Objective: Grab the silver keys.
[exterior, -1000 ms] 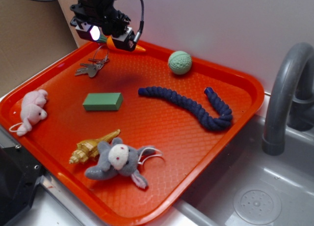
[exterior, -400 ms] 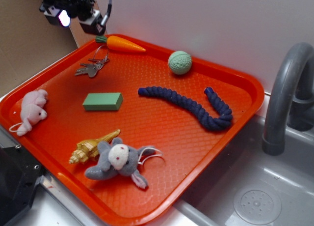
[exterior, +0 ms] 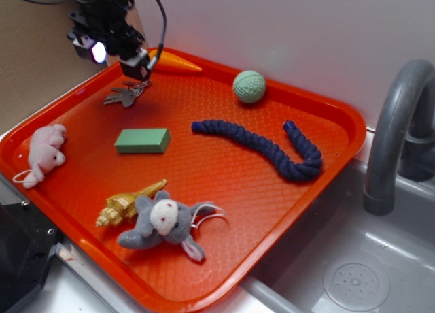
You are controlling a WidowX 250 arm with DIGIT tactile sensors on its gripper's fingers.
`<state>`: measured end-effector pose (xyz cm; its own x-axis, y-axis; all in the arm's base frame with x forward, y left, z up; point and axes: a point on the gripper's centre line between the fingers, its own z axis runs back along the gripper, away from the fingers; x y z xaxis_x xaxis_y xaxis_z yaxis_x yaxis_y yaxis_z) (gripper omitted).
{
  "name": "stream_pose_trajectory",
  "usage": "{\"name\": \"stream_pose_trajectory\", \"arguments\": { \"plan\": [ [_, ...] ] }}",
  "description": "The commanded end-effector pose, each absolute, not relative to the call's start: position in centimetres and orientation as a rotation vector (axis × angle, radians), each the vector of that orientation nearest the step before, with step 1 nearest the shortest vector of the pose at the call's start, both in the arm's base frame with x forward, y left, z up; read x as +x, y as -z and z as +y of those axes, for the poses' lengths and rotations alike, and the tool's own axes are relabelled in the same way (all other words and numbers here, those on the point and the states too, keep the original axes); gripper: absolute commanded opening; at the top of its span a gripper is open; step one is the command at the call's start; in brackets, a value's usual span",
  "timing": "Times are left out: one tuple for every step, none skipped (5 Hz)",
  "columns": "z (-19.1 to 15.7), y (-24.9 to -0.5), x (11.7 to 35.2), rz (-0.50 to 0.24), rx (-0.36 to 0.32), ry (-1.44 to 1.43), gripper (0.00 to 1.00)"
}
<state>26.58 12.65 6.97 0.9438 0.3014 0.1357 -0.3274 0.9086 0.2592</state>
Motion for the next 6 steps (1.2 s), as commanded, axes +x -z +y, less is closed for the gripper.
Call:
{"name": "stream_pose_trajectory", "arguments": {
  "plan": [
    [12.9,-7.2,28.8,-0.130,0.217,-0.313,1.00],
    [12.5,-6.7,29.4,-0.157,0.148,-0.329,0.00],
    [13.4,-5.2,30.5,-0.098,0.180,-0.340,0.00],
    [14.2,-5.3,30.2,-0.069,0.236,-0.345,0.00],
    [14.9,-5.9,30.4,-0.063,0.240,-0.352,0.00],
    [14.4,-10.6,28.7,-0.100,0.058,-0.363,0.00]
  ]
}}
